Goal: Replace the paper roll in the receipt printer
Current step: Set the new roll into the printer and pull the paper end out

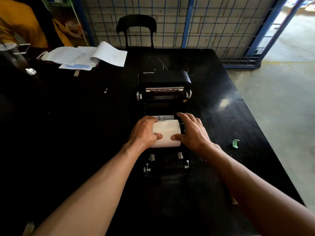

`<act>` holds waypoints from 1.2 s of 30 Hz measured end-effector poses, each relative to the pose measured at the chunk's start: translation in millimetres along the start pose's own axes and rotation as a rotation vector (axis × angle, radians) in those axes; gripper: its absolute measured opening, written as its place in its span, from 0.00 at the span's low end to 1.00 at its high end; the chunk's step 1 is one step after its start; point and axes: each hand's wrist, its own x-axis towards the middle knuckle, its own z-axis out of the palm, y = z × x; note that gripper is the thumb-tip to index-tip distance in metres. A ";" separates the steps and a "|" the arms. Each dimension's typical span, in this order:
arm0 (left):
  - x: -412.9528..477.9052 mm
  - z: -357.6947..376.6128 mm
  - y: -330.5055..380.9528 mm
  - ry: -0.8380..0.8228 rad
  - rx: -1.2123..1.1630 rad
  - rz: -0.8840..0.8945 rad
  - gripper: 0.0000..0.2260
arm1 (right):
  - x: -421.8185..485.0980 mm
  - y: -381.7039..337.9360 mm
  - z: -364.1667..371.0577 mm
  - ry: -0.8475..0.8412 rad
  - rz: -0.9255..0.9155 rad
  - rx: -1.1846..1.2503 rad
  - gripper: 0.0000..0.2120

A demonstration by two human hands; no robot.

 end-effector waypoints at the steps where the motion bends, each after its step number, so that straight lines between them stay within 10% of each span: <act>1: -0.1 0.2 0.2 0.005 0.016 0.003 0.31 | 1.3 -3.0 -0.8 -0.012 -0.036 -0.042 0.46; 36: -64.5 27.3 -15.3 0.223 0.478 0.336 0.08 | -44.4 1.8 28.3 0.061 -0.248 -0.497 0.13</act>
